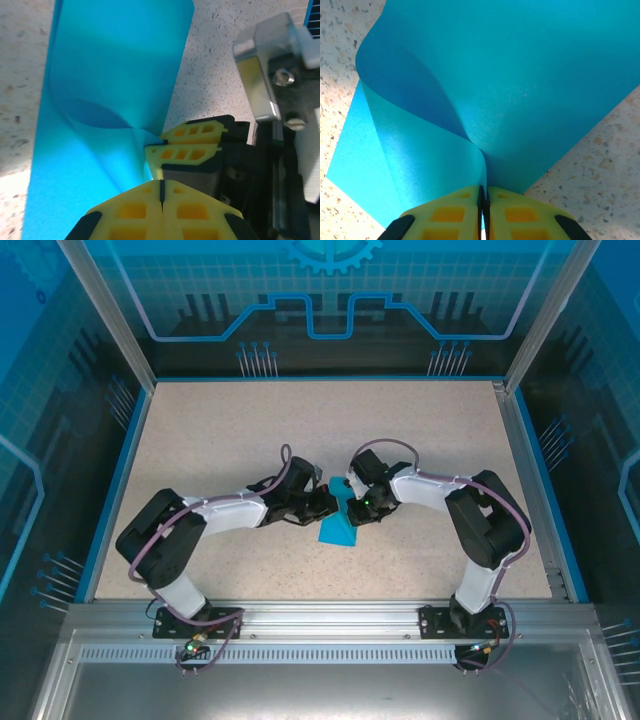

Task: Fold a paper plane with a square sheet of paper (pick it up from the middle)
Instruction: Fold the triangle a second time at the center of the table.

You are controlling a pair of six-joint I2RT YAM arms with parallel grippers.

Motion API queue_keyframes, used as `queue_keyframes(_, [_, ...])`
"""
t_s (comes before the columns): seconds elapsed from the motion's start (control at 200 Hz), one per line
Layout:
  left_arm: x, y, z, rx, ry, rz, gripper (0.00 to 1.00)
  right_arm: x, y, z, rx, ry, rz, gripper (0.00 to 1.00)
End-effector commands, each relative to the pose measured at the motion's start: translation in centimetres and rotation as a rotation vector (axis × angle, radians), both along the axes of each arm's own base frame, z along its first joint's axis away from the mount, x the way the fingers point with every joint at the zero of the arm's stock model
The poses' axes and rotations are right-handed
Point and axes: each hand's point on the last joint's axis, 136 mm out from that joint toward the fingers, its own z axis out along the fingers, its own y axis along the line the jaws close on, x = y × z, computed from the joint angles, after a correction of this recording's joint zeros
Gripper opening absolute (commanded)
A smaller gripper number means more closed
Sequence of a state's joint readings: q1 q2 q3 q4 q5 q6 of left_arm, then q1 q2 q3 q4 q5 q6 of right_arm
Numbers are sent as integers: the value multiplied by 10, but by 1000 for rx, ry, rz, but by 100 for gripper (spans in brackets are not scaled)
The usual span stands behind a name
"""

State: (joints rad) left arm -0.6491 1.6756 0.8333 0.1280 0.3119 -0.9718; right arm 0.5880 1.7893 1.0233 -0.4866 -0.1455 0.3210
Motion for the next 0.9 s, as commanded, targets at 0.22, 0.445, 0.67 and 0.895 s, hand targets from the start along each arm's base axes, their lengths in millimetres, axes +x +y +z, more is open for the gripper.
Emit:
queue_keyframes(0.22, [6, -13, -17, -58, 40, 2, 0, -7, -14, -21, -70, 58, -18, 12])
queue_keyframes(0.445, [2, -7, -40, -10, 73, 12, 0, -8, -15, -22, -71, 61, -19, 12])
queue_keyframes(0.67, [-4, 3, -66, 48, 116, 27, 0, -7, -13, -19, -64, 56, -18, 12])
queue_keyframes(0.895, [-13, 11, -85, 91, 156, 38, 0, 0, -7, -2, -31, 26, -35, 15])
